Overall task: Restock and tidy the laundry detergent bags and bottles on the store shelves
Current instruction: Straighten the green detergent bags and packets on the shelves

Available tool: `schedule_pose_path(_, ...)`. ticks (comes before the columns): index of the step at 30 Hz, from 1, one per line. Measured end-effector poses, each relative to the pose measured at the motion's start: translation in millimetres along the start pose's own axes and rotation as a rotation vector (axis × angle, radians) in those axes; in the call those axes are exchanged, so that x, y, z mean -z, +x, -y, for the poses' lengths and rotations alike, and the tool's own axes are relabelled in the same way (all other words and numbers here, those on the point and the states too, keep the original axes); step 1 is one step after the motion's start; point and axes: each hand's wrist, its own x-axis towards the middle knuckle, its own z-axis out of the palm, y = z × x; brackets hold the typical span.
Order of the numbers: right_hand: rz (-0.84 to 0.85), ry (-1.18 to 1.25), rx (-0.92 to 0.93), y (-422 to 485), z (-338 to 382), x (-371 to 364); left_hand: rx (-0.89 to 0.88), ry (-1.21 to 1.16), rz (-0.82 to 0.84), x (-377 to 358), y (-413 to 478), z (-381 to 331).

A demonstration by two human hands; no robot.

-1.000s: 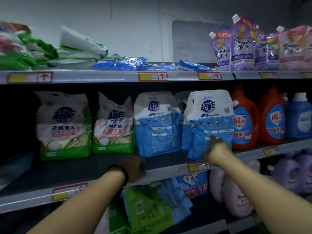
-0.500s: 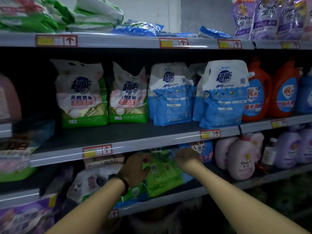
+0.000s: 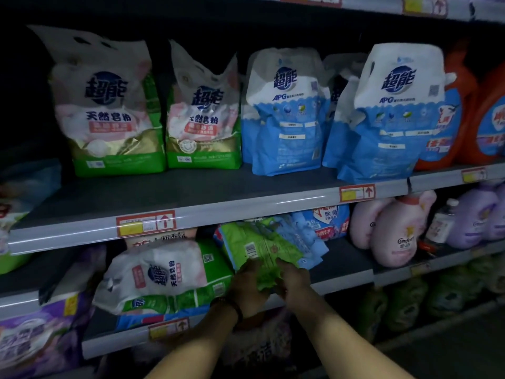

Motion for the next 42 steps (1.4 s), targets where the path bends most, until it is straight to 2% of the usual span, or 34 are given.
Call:
schedule_pose_path(3,-0.016,0.119,-0.044,41.1,-9.4,-5.8,0.031,-0.178,0.032,-4.4,-1.6,-0.3)
schedule_pose_path(5,0.036,0.147,-0.066,68.7,-16.9,-9.5,0.013,-0.279,0.075,-6.2,-3.7,4.4)
schedule_pose_path(8,0.069,0.23,-0.109,97.1,-23.0,-11.0,0.056,-0.406,0.033,-7.2,-1.9,18.8)
schedule_pose_path(12,-0.047,0.249,-0.073,91.4,-11.2,-22.5,0.16,-0.601,-0.055,-4.3,1.1,29.4)
schedule_pose_path(14,-0.086,0.228,-0.057,72.9,0.2,-30.6,0.225,-0.773,-0.094,2.6,-0.7,32.0)
schedule_pose_path(17,-0.09,0.197,-0.053,59.9,9.0,-33.5,0.279,-0.871,-0.144,14.0,-10.7,35.3)
schedule_pose_path(20,-0.036,0.175,-0.036,48.1,8.9,-29.8,0.284,-0.882,-0.179,19.2,-26.5,37.9)
schedule_pose_path(26,0.074,0.318,-0.036,-4.1,15.3,1.4,0.381,-1.017,-0.282,24.7,-63.7,30.2)
schedule_pose_path(29,0.157,0.222,-0.058,-43.0,14.4,24.0,0.311,-0.88,-0.366,20.5,-77.1,45.7)
schedule_pose_path(31,0.19,0.172,-0.052,-70.4,11.5,32.8,0.26,-0.761,-0.285,17.6,-86.1,59.5)
schedule_pose_path(33,0.256,0.122,-0.031,-100.3,7.0,35.8,0.265,-0.697,-0.16,35.9,-111.6,44.5)
schedule_pose_path(36,0.348,0.029,-0.05,-142.2,-4.1,35.7,0.352,-0.948,0.045,53.0,-151.9,36.1)
schedule_pose_path(37,0.387,0.012,-0.051,-154.9,-7.9,34.7,0.384,-1.039,0.058,55.7,-165.7,37.4)
schedule_pose_path(42,0.539,-0.1,-0.015,-201.7,-24.1,20.0,0.43,-1.229,-0.182,52.9,-235.0,42.2)
